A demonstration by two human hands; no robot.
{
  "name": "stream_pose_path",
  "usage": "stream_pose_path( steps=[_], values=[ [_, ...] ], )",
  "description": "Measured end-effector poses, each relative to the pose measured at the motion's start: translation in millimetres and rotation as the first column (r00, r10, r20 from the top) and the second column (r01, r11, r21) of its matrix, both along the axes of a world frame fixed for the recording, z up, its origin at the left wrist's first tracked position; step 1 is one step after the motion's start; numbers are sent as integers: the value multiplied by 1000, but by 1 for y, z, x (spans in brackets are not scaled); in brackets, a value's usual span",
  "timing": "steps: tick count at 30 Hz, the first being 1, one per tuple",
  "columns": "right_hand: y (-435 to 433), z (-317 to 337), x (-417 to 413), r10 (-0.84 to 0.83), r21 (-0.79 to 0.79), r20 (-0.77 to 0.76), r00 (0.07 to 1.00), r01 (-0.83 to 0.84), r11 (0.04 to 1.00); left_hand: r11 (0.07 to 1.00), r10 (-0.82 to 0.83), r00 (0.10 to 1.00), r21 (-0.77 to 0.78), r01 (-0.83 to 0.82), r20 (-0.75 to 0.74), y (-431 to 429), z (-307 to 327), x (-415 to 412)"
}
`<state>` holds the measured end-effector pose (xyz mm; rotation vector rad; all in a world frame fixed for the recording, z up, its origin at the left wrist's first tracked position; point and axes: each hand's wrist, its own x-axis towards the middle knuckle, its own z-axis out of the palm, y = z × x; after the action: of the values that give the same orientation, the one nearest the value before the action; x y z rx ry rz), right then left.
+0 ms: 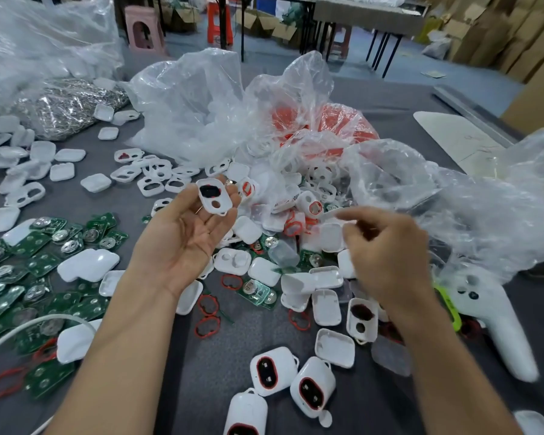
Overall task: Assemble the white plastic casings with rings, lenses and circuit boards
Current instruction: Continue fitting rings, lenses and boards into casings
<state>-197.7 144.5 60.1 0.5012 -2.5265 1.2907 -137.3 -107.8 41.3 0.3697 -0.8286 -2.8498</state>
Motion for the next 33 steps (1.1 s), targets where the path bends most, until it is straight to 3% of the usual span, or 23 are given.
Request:
stream_pose_path(
  steps=[3,5,8,10,12,14,16,18,19,21,24,28,31,33],
  values=[
    [26,39,-11,-149,-54,-225,963,140,989,998,-41,999,-41,42,22,6,-1,-3],
    [44,57,-37,-282,-3,-306,909,296,955,995,-71,996,-63,75,55,12,-2,-5],
    [59,61,-85,-304,388,-101,947,319,864,990,-102,992,-90,109,79,22,-2,-7],
    [55,50,-102,-263,672,138,955,105,733,985,-119,989,-113,129,90,28,-3,-7],
    [47,39,-105,-202,776,278,939,-95,624,980,-137,986,-131,150,99,29,-2,-7],
    [46,37,-98,-207,774,267,941,-82,627,974,-161,982,-147,175,103,29,-3,-7],
    [47,42,-86,-274,676,7,962,197,710,968,-180,978,-159,194,102,27,-3,-7],
    [37,47,-61,-289,364,-288,913,384,849,965,-191,976,-164,206,102,27,-4,-8],
    [26,48,-47,-231,229,-355,906,324,918,963,-196,975,-165,211,104,27,-4,-9],
    [4,41,-21,28,162,-303,952,23,986,961,-201,973,-170,218,112,28,-4,-10],
    [-19,11,-12,231,261,42,972,-234,936,957,-204,972,-183,223,116,30,-4,-10],
    [-20,-19,-48,65,501,220,973,-170,849,954,-210,972,-193,228,108,30,-5,-8],
    [-8,-22,-77,-110,528,141,984,19,849,956,-202,974,-197,219,102,28,-6,-7],
    [-6,-21,-85,-137,648,127,982,22,761,957,-194,976,-197,211,101,27,-6,-8]
  ],
)
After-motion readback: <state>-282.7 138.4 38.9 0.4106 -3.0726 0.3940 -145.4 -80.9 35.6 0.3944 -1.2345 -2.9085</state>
